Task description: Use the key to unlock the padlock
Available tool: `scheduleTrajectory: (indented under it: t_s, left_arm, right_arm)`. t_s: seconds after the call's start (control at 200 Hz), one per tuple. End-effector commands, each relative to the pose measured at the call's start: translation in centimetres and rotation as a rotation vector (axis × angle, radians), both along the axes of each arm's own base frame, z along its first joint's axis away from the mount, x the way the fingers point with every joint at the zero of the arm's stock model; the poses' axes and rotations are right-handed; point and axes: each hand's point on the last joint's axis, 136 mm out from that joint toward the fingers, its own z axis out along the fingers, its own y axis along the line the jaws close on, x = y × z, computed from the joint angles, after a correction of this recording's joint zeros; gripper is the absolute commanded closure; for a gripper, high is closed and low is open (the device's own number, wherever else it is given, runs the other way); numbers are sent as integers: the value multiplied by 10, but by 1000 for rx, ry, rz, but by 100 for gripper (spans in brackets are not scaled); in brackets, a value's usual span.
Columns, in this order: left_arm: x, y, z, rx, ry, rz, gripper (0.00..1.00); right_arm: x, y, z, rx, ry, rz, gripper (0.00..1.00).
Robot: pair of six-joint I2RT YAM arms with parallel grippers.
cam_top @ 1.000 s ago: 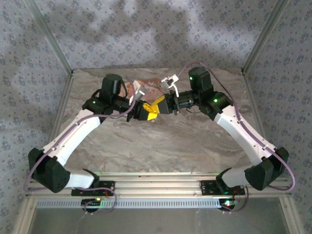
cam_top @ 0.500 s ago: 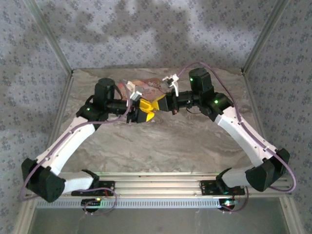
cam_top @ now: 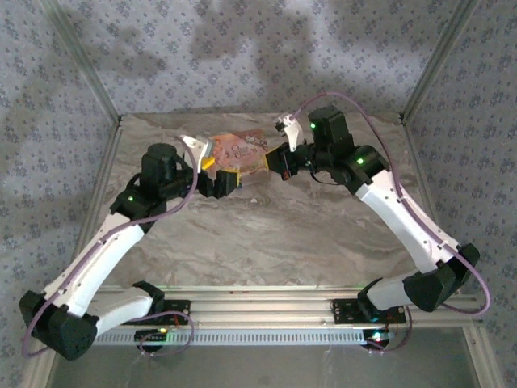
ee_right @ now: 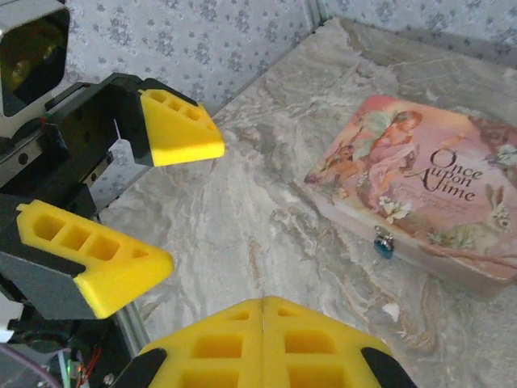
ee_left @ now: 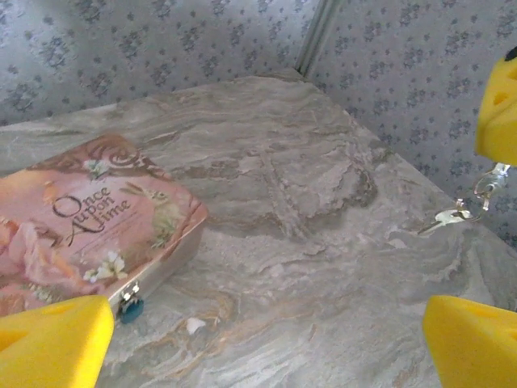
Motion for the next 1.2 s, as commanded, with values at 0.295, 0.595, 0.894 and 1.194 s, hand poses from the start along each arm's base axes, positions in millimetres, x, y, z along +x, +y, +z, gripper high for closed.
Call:
scheduleTrajectory:
  t_s: [0.295,0.595,0.894,1.194]
  left_arm:
    - [-49,-52,67,-430,-50,-444,31]
    - [-43,-66,66,-523,-3,-533,53]
    - [-44,-76,63,-538,17,-581,62]
    - [-40,-83,60,-530,30,-577,62]
  right_arm:
    - [-7,7,20,243,87,94,100]
    - [-15,6,28,293,103,112,100]
    - [-18,7,31,310,100,120,100]
    - [-21,9,34,316,95,135,100]
